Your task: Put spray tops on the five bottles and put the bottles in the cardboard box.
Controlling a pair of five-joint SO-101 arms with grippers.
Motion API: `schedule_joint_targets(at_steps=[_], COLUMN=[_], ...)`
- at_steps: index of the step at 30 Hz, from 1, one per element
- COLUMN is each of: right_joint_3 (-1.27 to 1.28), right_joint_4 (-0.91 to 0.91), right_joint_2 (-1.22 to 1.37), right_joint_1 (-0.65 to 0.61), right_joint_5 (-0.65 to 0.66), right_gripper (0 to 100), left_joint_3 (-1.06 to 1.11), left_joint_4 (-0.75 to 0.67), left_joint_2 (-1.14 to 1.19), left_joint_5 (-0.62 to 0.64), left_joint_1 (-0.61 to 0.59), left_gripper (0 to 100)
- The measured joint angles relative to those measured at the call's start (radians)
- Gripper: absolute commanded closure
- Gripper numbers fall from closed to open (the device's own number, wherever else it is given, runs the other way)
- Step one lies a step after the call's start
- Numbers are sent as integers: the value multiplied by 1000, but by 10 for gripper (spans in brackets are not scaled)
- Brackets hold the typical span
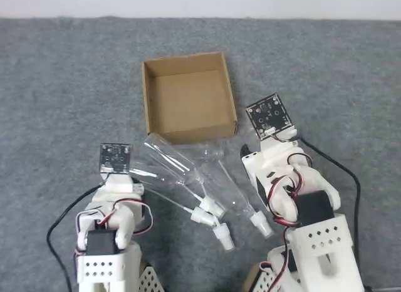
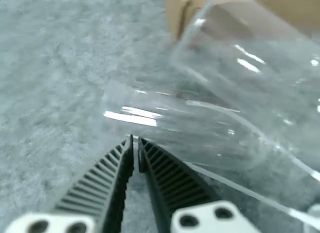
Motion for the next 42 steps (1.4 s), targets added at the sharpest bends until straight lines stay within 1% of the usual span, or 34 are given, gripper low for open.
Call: schedule_joint_targets(at_steps=[3, 9, 16, 25, 28, 31, 36, 40, 42], right_joint_3=[17, 92, 104, 112, 112, 112, 112, 112, 112], right_joint_4=[-18, -100, -112, -114, -114, -114, -114, -114, -114], right_joint_2=[-2, -2, -2, -2, -2, -2, -2, -2, -2], right_joint_1=[0, 2, 3, 5, 37, 63, 66, 66, 66], right_joint_5=[-2, -2, -2, -2, -2, -2, -2, -2, -2], right_gripper=[894, 894, 894, 894, 894, 894, 894, 894, 894], left_joint_3=[-17, -78, -149, -265, -347, -453, -594, -626, -626], left_joint_4=[15, 51, 51, 51, 60, 107, 180, 198, 207], left_joint_2=[0, 0, 0, 0, 0, -5, -14, -14, -14], left_joint_5=[-3, -3, -12, -267, -301, -328, -390, -425, -430], left_joint_1=[28, 35, 43, 41, 41, 41, 41, 41, 41], left_gripper=[987, 987, 987, 988, 987, 987, 981, 907, 885])
